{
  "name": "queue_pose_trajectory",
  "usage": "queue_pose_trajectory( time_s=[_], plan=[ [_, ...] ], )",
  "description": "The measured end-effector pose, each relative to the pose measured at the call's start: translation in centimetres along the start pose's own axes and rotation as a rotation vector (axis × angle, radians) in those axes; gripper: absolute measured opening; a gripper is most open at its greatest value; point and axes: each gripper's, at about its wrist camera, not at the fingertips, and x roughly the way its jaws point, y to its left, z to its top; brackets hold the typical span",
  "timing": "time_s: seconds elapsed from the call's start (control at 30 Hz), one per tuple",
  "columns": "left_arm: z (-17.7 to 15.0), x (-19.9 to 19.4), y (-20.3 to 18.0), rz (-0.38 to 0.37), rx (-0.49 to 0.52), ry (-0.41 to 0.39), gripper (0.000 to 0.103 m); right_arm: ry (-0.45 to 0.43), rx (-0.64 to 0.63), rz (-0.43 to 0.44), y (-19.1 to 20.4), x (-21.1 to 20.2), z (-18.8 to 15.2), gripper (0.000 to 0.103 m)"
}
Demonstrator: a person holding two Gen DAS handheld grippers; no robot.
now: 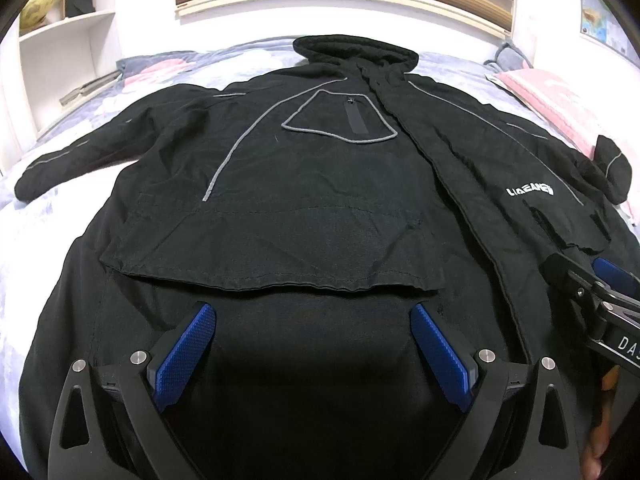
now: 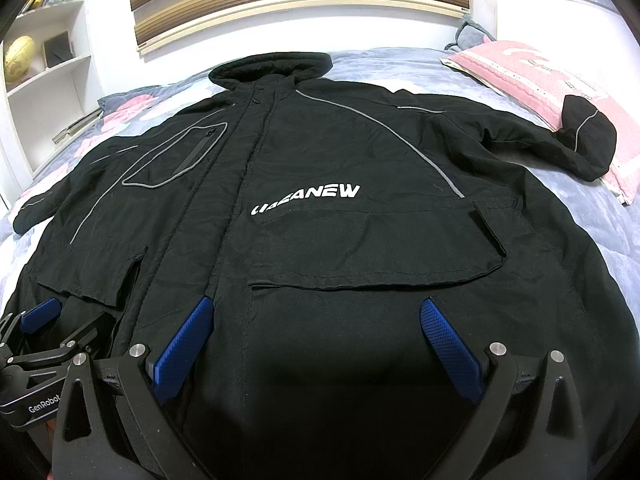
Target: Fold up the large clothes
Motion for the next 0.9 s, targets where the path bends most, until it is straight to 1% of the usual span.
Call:
queue_pose_trajectory(
  time_s=[0.6, 0.9],
  plan=[
    [0.02, 0.03, 0.02, 0.001, 0.001, 0.000, 0.099, 0.001, 0.000, 0.001, -0.06, -0.07, 0.08, 0.103],
    [0.23, 0.14, -0.11, 0.010, 0.004, 0.018, 0.099, 0.003, -0.001, 0.000, -0.30, 0.10, -0.19, 0.103]
  ],
)
